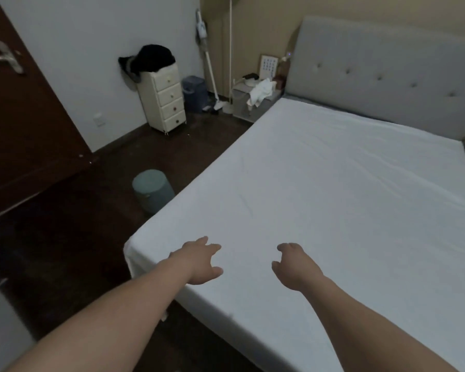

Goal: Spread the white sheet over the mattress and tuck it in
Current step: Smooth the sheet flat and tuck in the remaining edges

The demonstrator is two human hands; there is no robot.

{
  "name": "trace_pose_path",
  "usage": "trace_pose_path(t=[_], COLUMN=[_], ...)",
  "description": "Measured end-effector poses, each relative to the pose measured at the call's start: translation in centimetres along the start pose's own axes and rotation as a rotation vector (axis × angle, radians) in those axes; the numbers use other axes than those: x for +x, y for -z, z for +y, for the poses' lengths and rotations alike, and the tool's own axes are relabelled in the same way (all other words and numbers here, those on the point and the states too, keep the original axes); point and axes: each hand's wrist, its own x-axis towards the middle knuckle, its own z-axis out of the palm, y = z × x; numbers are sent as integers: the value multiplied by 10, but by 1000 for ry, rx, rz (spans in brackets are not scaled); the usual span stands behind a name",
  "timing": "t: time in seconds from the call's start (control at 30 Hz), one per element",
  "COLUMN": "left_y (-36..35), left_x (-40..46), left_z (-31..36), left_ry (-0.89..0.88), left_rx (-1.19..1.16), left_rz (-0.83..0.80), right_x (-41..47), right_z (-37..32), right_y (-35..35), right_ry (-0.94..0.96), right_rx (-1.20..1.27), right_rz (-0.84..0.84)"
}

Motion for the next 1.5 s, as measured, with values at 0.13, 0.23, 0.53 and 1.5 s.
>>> trace_pose_path(t=[0.13, 0.23, 0.53, 1.5], left_y=[36, 60, 147, 283], left_x=[7, 15, 101, 418], left_z=[-105, -167, -250, -317], left_ry=[2, 10, -60, -765], left_rx=[-70, -62, 8, 646], left_rz=[5, -3, -17, -352], right_x=[31, 48, 157, 295], right_z=[-112, -179, -280, -427], right_y=[-22, -36, -9, -106], right_ry=[5, 19, 2, -922], right_rx=[-6, -40, -8, 649], right_rz=[13, -9, -9, 126])
